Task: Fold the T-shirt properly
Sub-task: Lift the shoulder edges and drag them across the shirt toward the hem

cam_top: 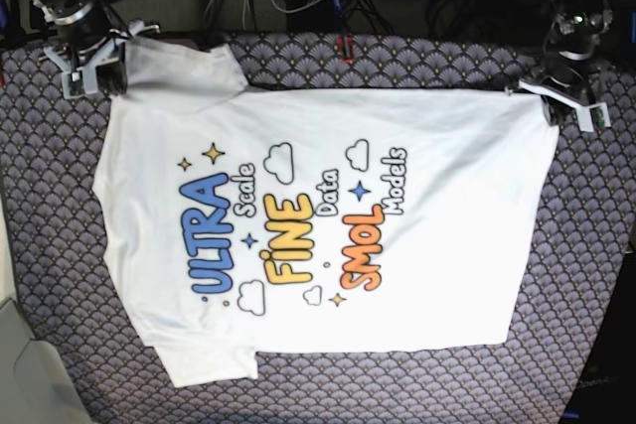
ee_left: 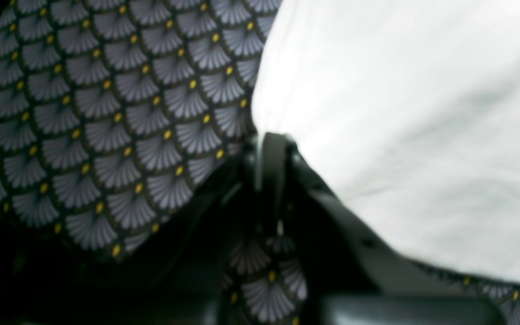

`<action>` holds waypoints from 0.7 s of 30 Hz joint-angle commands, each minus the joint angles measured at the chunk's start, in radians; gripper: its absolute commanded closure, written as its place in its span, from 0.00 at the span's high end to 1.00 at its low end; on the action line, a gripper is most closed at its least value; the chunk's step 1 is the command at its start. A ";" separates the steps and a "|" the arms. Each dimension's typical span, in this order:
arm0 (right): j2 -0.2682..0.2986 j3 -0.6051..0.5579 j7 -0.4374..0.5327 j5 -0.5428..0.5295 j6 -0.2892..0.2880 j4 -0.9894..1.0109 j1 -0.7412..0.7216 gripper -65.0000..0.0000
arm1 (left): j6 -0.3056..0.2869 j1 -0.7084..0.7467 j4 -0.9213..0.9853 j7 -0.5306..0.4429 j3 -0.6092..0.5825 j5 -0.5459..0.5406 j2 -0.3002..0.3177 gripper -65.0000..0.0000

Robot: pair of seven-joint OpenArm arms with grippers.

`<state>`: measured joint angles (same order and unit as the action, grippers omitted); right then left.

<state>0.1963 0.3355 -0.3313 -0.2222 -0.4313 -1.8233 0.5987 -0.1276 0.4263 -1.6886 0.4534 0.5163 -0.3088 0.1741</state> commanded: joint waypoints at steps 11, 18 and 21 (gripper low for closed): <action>0.030 0.006 0.018 -0.004 -0.007 -0.011 -0.096 0.00 | 0.003 -0.097 -0.006 -0.021 0.002 0.004 0.015 0.01; 0.071 0.006 -0.124 -0.004 -0.008 -0.011 -0.216 0.00 | 0.004 -0.180 0.081 -0.021 0.005 0.004 0.023 0.01; 0.087 0.003 -0.137 -0.004 -0.008 -0.011 -0.257 0.00 | 0.004 -0.208 0.092 -0.020 0.000 0.004 0.023 0.01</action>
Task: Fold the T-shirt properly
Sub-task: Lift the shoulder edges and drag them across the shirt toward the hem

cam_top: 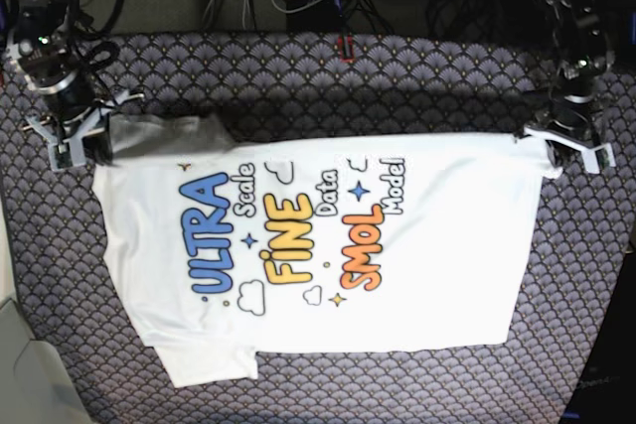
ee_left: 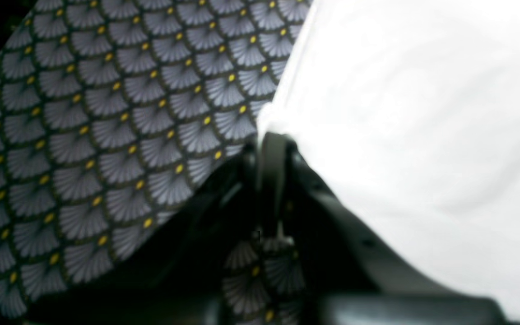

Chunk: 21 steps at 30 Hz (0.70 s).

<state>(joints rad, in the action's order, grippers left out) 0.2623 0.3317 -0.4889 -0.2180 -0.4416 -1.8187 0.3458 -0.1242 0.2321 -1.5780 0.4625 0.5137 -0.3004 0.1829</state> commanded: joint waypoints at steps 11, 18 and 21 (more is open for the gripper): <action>0.091 -0.019 0.020 -0.008 0.002 0.164 -0.150 0.00 | -0.001 -0.109 0.011 -0.029 -0.003 -0.003 0.036 0.01; 0.124 -0.062 0.020 -0.008 0.002 0.251 -0.242 0.00 | 0.001 -0.202 0.075 -0.029 -0.057 -0.003 0.068 0.01; 0.128 -0.062 0.020 -0.008 0.002 0.287 -0.285 0.00 | 0.001 -0.247 0.112 -0.029 -0.074 -0.003 0.086 0.01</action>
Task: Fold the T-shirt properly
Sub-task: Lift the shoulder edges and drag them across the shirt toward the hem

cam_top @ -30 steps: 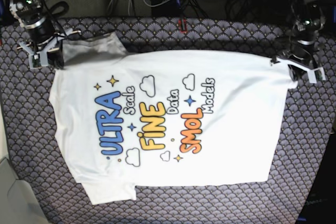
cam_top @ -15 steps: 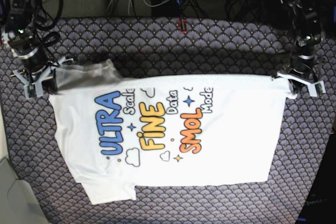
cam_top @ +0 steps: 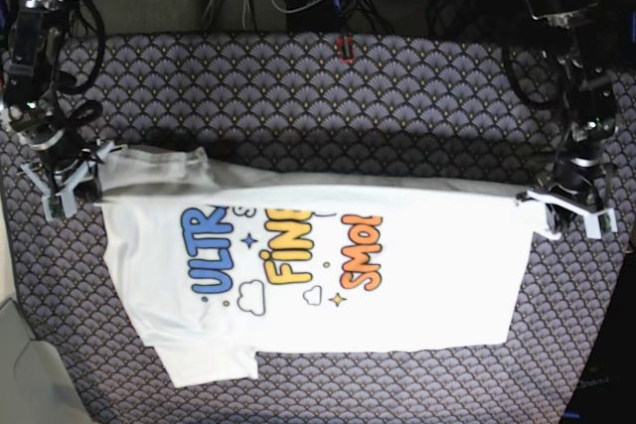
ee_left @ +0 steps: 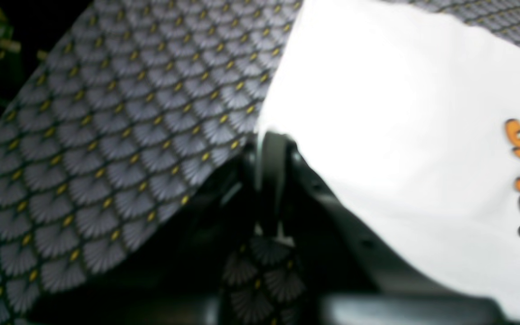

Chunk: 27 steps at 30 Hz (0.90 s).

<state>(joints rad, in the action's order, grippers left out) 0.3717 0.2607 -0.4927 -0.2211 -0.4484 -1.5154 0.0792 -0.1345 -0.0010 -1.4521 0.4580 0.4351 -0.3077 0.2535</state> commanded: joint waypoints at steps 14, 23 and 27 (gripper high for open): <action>0.019 -0.143 0.025 0.104 0.012 0.132 -0.193 0.00 | 0.011 -0.172 0.158 -0.034 -0.084 0.005 0.034 0.01; -0.012 -0.156 0.029 0.205 0.009 0.224 -0.322 0.00 | 0.011 -0.262 0.251 -0.035 -0.143 0.054 0.060 0.01; -0.004 -0.215 0.030 0.206 0.009 0.301 -0.379 0.00 | 0.011 -0.297 0.255 -0.037 -0.143 0.132 0.039 0.01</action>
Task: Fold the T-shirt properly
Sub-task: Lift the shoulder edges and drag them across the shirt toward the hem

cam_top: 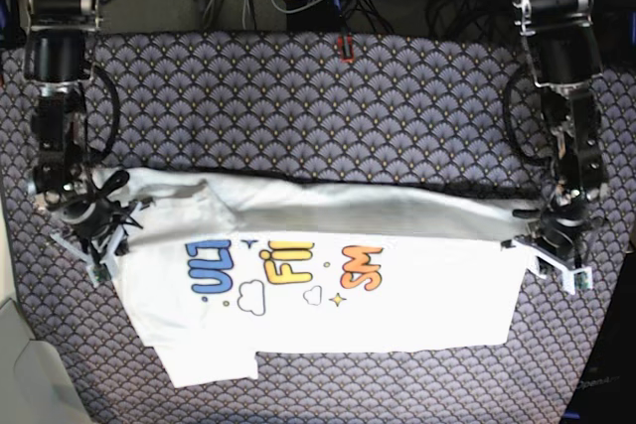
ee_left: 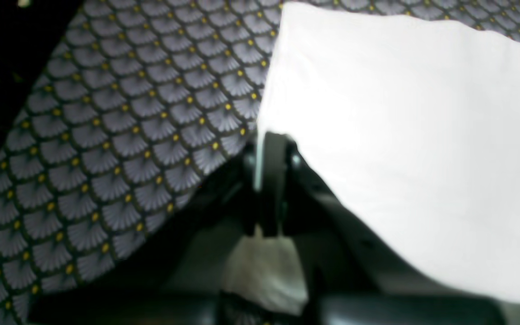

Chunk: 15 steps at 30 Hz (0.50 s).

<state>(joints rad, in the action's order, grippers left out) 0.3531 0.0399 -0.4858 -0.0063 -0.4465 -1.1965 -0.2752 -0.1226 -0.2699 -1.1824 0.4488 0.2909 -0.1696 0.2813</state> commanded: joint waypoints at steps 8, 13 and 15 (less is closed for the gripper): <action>0.008 -0.054 0.025 -0.001 0.012 -0.003 -0.063 0.00 | -0.002 -0.065 -0.014 -0.028 0.001 0.051 0.003 0.01; 0.014 -0.051 0.023 0.001 0.012 -0.003 -0.071 0.00 | -0.002 -0.073 -0.014 -0.028 0.001 0.051 0.006 0.01; 0.014 -0.050 0.023 0.001 0.012 -0.003 -0.072 0.00 | -0.002 -0.073 -0.014 -0.028 0.001 0.051 0.006 0.01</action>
<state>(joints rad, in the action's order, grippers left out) 0.3523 -0.0181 -0.4843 -0.0025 -0.4446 -1.1839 -0.3206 -0.1280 -0.3138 -1.1782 0.4458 0.2878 -0.1162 0.2714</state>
